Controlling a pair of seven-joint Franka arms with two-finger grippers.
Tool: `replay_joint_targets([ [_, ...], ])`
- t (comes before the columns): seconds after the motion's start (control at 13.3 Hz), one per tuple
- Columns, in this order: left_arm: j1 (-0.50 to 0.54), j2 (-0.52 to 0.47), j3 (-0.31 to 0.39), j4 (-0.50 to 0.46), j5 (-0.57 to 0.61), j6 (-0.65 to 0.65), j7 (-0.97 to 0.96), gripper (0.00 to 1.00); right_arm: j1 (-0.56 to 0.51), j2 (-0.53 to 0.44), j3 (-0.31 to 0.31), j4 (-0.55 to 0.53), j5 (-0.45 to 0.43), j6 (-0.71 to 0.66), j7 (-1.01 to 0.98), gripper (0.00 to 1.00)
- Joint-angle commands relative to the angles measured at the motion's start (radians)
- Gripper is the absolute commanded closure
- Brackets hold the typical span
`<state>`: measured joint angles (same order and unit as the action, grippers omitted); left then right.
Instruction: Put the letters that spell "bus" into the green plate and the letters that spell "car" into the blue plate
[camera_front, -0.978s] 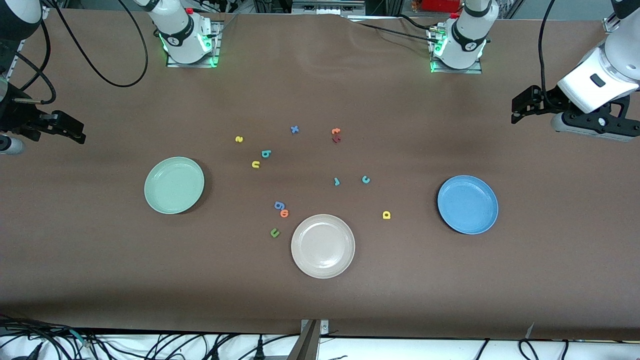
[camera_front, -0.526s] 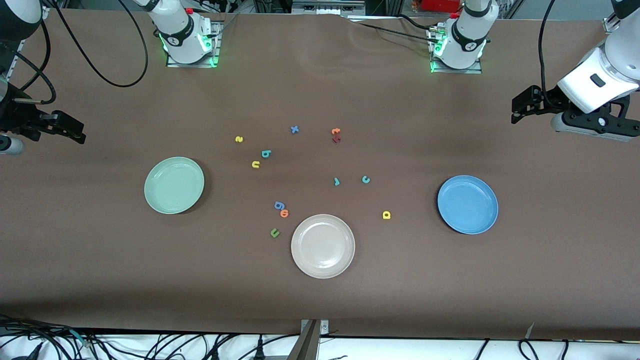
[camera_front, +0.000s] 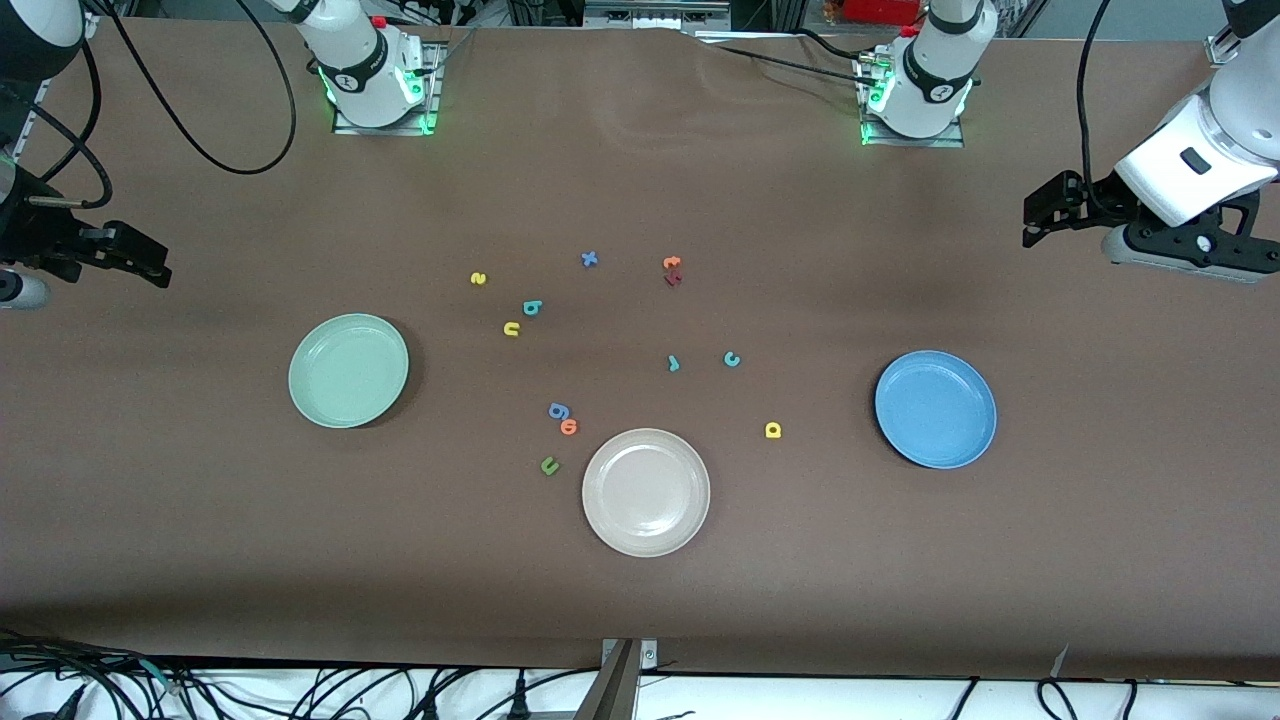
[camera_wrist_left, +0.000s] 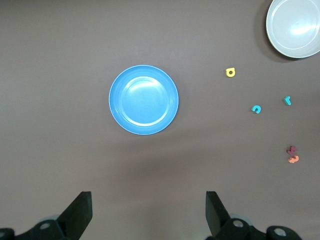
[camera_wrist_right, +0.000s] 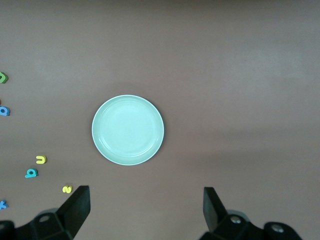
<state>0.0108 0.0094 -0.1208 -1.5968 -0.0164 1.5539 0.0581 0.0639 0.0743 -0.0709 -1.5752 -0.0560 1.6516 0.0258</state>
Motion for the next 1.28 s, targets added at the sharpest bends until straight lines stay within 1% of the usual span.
replay_joint_targets([
  [0.0, -0.006, 0.008, 0.004, 0.018, 0.01, -0.009, 0.008, 0.0, -0.007, 0.012, 0.003, 0.027, -0.002, -0.019, -0.015, 0.0],
  [0.45, -0.006, 0.009, 0.003, 0.017, 0.006, -0.011, 0.011, 0.0, -0.007, 0.012, 0.003, 0.027, -0.002, -0.019, -0.014, 0.0],
  [0.75, -0.028, 0.069, -0.014, 0.017, -0.023, -0.028, 0.02, 0.0, -0.004, 0.012, 0.003, 0.023, -0.004, -0.021, -0.012, 0.0],
  [0.98, -0.046, 0.15, -0.028, 0.015, -0.091, -0.021, 0.02, 0.0, -0.003, 0.012, 0.005, 0.012, -0.001, -0.024, -0.011, 0.0],
  [1.05, -0.058, 0.206, -0.028, 0.017, -0.1, -0.003, 0.02, 0.0, -0.003, 0.012, 0.005, -0.002, 0.004, -0.024, -0.01, 0.0],
  [1.2, -0.092, 0.306, -0.03, 0.018, -0.132, 0.096, 0.022, 0.0, 0.005, 0.018, 0.014, -0.012, 0.007, -0.016, -0.009, 0.0],
])
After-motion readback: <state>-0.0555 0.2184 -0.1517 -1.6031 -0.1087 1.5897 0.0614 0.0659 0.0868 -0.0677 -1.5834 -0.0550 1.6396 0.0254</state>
